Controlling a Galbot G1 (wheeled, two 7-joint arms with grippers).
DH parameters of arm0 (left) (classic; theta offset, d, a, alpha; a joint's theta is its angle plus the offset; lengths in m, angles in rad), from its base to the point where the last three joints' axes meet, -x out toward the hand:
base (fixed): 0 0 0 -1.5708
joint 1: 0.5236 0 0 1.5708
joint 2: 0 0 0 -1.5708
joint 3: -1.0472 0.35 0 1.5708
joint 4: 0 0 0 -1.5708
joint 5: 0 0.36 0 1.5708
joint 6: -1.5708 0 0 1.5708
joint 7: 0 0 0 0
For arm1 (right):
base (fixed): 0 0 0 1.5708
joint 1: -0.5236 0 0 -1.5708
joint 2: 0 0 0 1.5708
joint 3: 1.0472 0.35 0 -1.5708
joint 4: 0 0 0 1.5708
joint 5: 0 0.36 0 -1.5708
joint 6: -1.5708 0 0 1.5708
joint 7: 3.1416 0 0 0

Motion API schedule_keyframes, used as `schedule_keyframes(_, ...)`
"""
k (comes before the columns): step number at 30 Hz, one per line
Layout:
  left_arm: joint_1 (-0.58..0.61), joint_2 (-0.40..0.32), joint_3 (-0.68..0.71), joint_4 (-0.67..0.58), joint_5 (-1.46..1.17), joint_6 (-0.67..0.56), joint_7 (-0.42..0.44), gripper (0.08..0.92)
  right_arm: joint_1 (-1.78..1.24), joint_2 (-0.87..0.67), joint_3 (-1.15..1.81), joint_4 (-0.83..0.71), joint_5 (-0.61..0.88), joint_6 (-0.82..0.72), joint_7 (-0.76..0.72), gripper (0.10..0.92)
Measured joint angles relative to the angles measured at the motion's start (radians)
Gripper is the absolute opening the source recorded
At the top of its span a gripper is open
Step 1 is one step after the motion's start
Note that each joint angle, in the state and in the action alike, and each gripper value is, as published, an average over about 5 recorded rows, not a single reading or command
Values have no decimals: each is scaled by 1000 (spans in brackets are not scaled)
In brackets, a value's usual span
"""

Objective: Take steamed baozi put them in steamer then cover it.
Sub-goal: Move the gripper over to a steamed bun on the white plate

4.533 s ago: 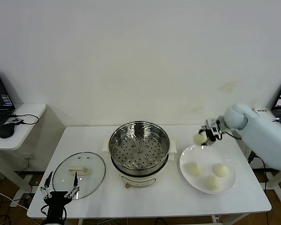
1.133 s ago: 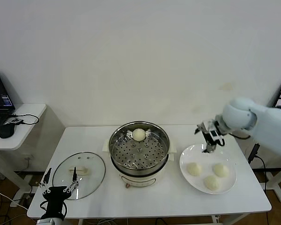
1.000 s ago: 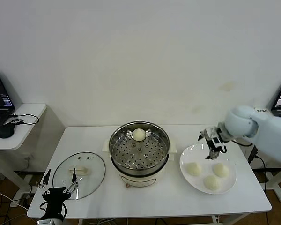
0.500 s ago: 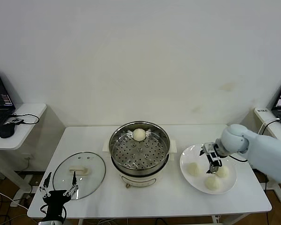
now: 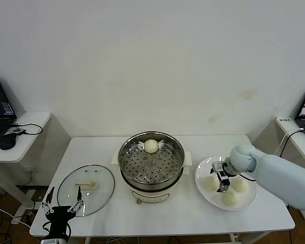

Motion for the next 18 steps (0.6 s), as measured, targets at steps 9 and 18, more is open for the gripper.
schedule_keyframes(9,-1,-3,-1,2,0,-1,-2,823,-9,17,20,-15,-2,1,-6,679)
schedule_keyframes(18,-1,-3,5,-7,0,-2,-3,823,48,-13,9,15,37,-12,-34,666)
